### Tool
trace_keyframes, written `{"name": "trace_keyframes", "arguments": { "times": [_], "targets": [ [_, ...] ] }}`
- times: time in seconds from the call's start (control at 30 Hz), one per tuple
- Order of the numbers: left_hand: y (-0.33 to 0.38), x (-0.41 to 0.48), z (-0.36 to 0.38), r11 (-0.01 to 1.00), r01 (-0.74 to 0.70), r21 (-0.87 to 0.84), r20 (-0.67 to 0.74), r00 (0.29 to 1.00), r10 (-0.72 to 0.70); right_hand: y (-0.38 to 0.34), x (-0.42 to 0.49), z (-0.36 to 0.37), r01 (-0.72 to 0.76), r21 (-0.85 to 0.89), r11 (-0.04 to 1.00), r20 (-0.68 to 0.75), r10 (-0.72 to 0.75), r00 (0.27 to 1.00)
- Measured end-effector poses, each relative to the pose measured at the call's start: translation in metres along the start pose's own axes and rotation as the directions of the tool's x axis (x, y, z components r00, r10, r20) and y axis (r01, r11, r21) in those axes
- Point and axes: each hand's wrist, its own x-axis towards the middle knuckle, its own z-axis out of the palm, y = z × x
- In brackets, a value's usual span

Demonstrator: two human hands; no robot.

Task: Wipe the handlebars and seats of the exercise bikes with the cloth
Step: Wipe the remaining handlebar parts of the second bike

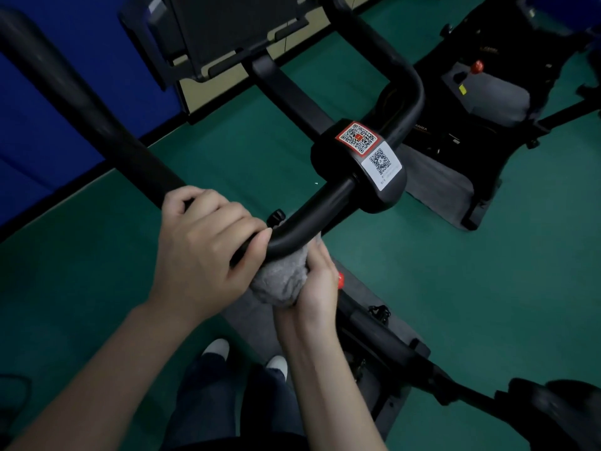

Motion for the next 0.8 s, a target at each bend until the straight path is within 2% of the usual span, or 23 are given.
{"name": "trace_keyframes", "arguments": {
  "times": [0.07, 0.17, 0.23, 0.3, 0.33, 0.37, 0.43, 0.47, 0.5, 0.53, 0.6, 0.7, 0.8],
  "targets": [
    [0.000, 0.000, -0.001, 1.000, 0.008, -0.006, 0.015, 1.000, -0.008, -0.006, 0.002, -0.003, -0.012, -0.014, 1.000, 0.024, 0.013, 1.000],
    [0.000, 0.001, -0.004, 1.000, 0.013, -0.018, 0.024, 1.000, -0.013, -0.012, 0.003, -0.001, 0.056, -0.048, 0.997, -0.024, -0.057, 0.998],
    [0.000, 0.002, -0.005, 1.000, 0.014, -0.021, 0.025, 1.000, -0.013, -0.014, -0.007, -0.003, 0.058, -0.146, 0.988, 0.008, -0.057, 0.998],
    [0.001, 0.002, -0.006, 0.999, 0.015, -0.030, 0.029, 0.999, -0.014, -0.023, -0.016, -0.012, 0.139, -0.361, 0.922, 0.010, -0.146, 0.989],
    [0.001, 0.003, -0.006, 0.999, 0.017, -0.038, 0.028, 0.999, -0.016, -0.030, -0.017, -0.017, 0.231, -0.521, 0.822, 0.008, -0.266, 0.964],
    [0.001, 0.003, -0.007, 0.999, 0.020, -0.047, 0.024, 1.000, -0.019, -0.039, -0.015, -0.020, 0.332, -0.672, 0.662, 0.036, -0.418, 0.908],
    [0.001, 0.003, -0.007, 0.997, 0.030, -0.065, 0.009, 1.000, -0.029, -0.060, -0.011, -0.013, 0.504, -0.823, 0.264, 0.235, -0.650, 0.723],
    [0.002, 0.003, -0.008, 0.997, 0.034, -0.073, 0.003, 0.999, -0.034, -0.070, -0.008, -0.006, 0.554, -0.829, 0.077, 0.361, -0.683, 0.635],
    [0.002, 0.004, -0.007, 0.996, 0.037, -0.081, 0.002, 0.999, -0.037, -0.079, -0.004, 0.003, 0.576, -0.814, -0.081, 0.475, -0.664, 0.577],
    [0.002, 0.004, -0.007, 0.995, 0.040, -0.088, 0.002, 0.999, -0.040, -0.087, 0.001, 0.013, 0.584, -0.787, -0.200, 0.567, -0.609, 0.555],
    [0.002, 0.003, -0.009, 0.993, 0.049, -0.103, 0.003, 0.999, -0.049, -0.100, 0.011, 0.034, 0.569, -0.730, -0.378, 0.683, -0.441, 0.582],
    [0.002, 0.003, -0.010, 0.990, 0.062, -0.130, 0.003, 0.998, -0.062, -0.114, 0.024, 0.056, 0.522, -0.613, -0.593, 0.729, -0.171, 0.663],
    [0.002, 0.004, -0.011, 0.987, 0.078, -0.144, 0.011, 0.997, -0.077, -0.115, 0.024, 0.073, 0.567, -0.515, -0.643, 0.698, 0.069, 0.713]
  ]
}}
